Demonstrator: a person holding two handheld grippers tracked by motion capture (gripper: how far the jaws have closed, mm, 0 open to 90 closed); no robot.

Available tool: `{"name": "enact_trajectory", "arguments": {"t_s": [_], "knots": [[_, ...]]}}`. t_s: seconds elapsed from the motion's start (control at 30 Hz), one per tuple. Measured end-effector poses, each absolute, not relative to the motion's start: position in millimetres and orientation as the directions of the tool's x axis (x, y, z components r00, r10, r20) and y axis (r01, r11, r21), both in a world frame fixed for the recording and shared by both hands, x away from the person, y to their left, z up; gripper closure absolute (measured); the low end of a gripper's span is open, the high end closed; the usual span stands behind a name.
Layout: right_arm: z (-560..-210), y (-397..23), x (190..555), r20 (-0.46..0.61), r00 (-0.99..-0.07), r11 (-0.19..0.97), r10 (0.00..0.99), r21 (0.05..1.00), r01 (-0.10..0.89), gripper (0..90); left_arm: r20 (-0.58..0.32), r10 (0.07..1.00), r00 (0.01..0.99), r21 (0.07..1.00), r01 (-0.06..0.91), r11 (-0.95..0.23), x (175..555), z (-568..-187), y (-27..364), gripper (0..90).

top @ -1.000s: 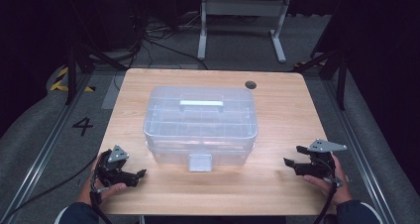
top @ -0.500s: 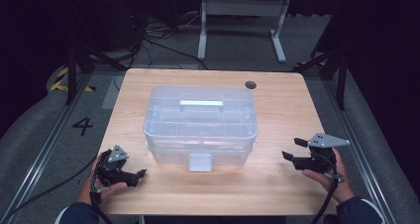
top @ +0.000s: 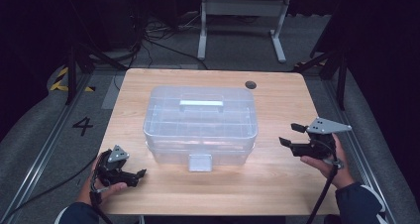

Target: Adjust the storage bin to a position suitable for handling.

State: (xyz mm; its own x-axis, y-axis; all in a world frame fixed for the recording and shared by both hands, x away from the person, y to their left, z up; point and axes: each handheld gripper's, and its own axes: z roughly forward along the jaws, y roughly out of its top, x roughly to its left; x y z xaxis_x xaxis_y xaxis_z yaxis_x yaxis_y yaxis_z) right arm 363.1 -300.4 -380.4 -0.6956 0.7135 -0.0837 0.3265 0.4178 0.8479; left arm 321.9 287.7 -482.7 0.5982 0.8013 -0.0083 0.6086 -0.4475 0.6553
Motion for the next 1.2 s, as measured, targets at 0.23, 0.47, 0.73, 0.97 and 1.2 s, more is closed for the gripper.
{"name": "enact_trajectory", "arguments": {"t_s": [0.23,0.47,0.73,0.97,1.2], "knots": [[-362.1,-287.6,372.7,-0.101,-0.709,0.427,0.698,0.853,0.299,32.7,-0.009,0.802,0.598,0.656,0.609,-0.447,321.9,-482.8,287.7,0.4],[-348.5,-282.9,377.3,-0.108,-0.713,0.421,0.693,0.864,0.278,33.1,-0.009,0.802,0.598,0.656,0.609,-0.447,321.9,-482.8,287.7,0.4],[-338.8,-273.9,384.2,-0.112,-0.726,0.42,0.679,0.87,0.259,33.3,-0.009,0.802,0.598,0.655,0.609,-0.447,321.9,-482.7,287.7,0.4],[-325.7,-259.0,387.8,-0.13,-0.744,0.432,0.656,0.872,0.228,33.6,-0.009,0.801,0.598,0.655,0.609,-0.447,321.9,-482.7,287.7,0.4],[-318.8,-243.3,389.3,-0.142,-0.765,0.442,0.629,0.874,0.201,35.1,-0.009,0.802,0.598,0.656,0.609,-0.447,321.9,-482.8,287.7,0.4]]}}
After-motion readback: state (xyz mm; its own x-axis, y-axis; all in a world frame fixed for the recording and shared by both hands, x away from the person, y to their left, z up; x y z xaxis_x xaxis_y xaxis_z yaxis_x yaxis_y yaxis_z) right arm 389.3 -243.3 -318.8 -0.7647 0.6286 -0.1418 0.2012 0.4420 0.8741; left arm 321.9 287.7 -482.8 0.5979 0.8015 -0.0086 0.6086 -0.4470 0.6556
